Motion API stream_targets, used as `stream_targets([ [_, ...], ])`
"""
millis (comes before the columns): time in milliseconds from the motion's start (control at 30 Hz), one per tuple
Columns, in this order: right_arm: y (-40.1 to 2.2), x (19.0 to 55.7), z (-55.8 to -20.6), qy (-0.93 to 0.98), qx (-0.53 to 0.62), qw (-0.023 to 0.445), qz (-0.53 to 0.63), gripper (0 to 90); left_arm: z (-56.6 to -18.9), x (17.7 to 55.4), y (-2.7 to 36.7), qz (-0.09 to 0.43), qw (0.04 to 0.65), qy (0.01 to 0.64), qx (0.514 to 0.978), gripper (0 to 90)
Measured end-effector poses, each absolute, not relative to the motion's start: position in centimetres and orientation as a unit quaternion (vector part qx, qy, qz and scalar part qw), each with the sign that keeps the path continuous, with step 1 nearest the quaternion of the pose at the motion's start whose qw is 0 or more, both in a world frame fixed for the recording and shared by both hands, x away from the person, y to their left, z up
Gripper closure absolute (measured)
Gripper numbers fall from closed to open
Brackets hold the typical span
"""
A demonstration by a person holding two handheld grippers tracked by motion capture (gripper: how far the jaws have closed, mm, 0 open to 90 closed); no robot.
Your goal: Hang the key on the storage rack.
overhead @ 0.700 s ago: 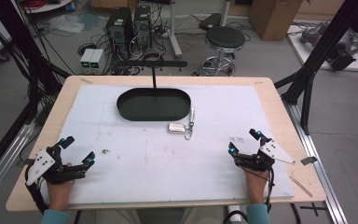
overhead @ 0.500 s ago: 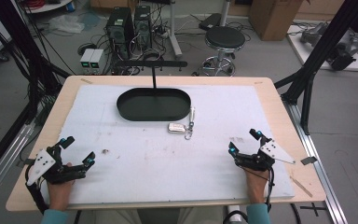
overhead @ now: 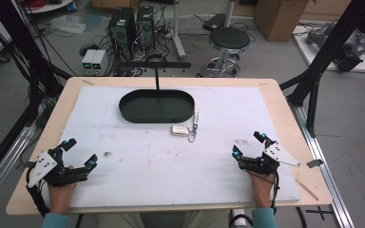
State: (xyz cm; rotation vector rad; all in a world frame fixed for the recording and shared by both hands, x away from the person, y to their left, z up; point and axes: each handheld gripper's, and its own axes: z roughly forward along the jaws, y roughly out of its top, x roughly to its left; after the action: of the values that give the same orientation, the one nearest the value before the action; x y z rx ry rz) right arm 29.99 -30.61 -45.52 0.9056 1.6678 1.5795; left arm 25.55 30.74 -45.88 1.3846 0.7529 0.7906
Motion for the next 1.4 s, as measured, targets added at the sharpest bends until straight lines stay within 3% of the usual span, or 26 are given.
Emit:
stream_targets([
  [167, -30.1, 30.1, -44.6, 0.654, 0.335, 0.336, 0.589, 0.9, -45.9, 25.6, 30.7, 0.345, 0.636, 0.33, 0.606, 2.8],
  [733, -27.2, 34.3, -37.3, 0.715, 0.349, 0.274, 0.541, 0.9, -45.9, 25.6, 30.7, 0.346, 0.636, 0.33, 0.606, 2.8],
  [1400, -21.7, 40.0, -35.3, 0.781, 0.38, 0.221, 0.443, 0.9, -45.9, 25.6, 30.8, 0.344, 0.637, 0.332, 0.605, 2.8],
])
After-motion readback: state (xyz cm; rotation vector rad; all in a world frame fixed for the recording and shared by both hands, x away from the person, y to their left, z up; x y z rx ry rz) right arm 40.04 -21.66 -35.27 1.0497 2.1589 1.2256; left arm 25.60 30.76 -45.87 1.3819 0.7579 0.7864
